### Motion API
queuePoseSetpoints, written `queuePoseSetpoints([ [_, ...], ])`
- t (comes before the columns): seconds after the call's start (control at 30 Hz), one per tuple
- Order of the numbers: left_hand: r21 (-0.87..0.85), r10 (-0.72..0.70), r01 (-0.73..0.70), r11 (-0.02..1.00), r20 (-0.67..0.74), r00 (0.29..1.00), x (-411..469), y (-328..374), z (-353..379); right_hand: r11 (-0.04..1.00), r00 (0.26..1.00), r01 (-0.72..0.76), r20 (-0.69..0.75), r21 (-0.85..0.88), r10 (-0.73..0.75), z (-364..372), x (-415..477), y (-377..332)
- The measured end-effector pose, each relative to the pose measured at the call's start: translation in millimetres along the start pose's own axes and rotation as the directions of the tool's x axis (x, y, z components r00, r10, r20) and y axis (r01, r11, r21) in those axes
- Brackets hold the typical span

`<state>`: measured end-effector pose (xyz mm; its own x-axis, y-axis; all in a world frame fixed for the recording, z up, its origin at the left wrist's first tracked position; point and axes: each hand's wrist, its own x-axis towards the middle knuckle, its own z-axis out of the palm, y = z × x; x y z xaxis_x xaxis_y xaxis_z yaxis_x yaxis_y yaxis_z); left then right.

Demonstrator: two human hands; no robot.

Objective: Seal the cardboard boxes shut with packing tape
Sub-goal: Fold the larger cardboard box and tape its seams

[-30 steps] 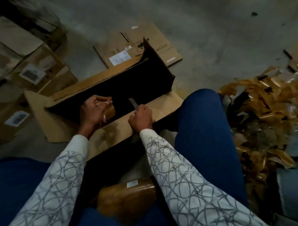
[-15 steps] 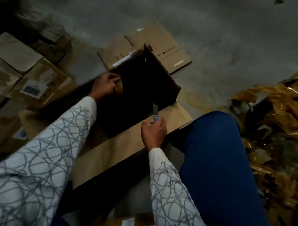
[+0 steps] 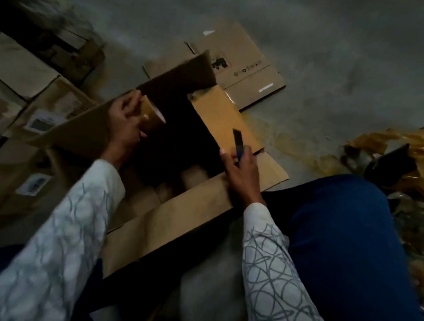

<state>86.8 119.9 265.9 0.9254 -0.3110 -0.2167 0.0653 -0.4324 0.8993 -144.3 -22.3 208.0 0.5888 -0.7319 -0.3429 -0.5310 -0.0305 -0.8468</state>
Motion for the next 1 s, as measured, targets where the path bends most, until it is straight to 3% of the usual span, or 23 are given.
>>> queuePoseSetpoints([
  [0.07, -0.011, 0.025, -0.026, 1.0, -0.09, 0.996, -45.3, -15.0, -20.3, 0.995, 0.995, -0.087, 0.048, -0.052, 0.089, 9.0, -5.9, 11.7],
  [0.13, -0.003, 0.023, -0.024, 1.0, -0.177, 0.984, -89.2, -33.7, -41.4, 0.99, 0.995, -0.101, 0.007, -0.093, 0.102, 13.8, -9.2, 14.1],
  [0.3, 0.031, -0.02, 0.032, 0.999, -0.328, 0.944, -145.1, -66.3, -89.3, 0.995, 0.994, -0.102, 0.038, 0.012, 0.101, 12.5, -19.7, -5.0],
  [0.43, 0.156, 0.019, 0.063, 0.986, -0.477, 0.879, -183.0, -63.2, -117.8, 0.998, 0.996, -0.055, 0.074, -0.018, 0.056, 21.3, -49.3, -20.4],
  [0.57, 0.199, 0.084, 0.016, 0.98, -0.48, 0.873, -211.5, -67.6, -131.6, 0.996, 0.991, 0.054, 0.123, -0.074, -0.044, 36.3, -87.1, -35.5],
  [0.63, 0.239, 0.074, 0.07, 0.968, -0.544, 0.836, -221.5, -73.5, -136.4, 0.983, 0.978, 0.12, 0.184, -0.139, -0.094, 41.1, -104.3, -37.9],
  [0.73, 0.038, -0.148, 0.215, 0.976, -0.608, 0.78, -230.3, -79.5, -150.5, 0.958, 0.954, 0.15, 0.29, -0.245, -0.075, 40.6, -125.0, -32.5],
  [0.83, -0.273, -0.355, 0.233, 0.934, -0.606, 0.712, -227.1, -89.3, -166.0, 0.925, 0.931, 0.18, 0.361, -0.336, -0.05, 35.1, -135.4, -21.7],
  [1.0, -0.437, -0.481, 0.243, 0.866, -0.597, 0.642, -217.9, -111.5, -161.9, 0.895, 0.913, 0.199, 0.406, -0.399, -0.022, 25.5, -140.4, -15.5],
])
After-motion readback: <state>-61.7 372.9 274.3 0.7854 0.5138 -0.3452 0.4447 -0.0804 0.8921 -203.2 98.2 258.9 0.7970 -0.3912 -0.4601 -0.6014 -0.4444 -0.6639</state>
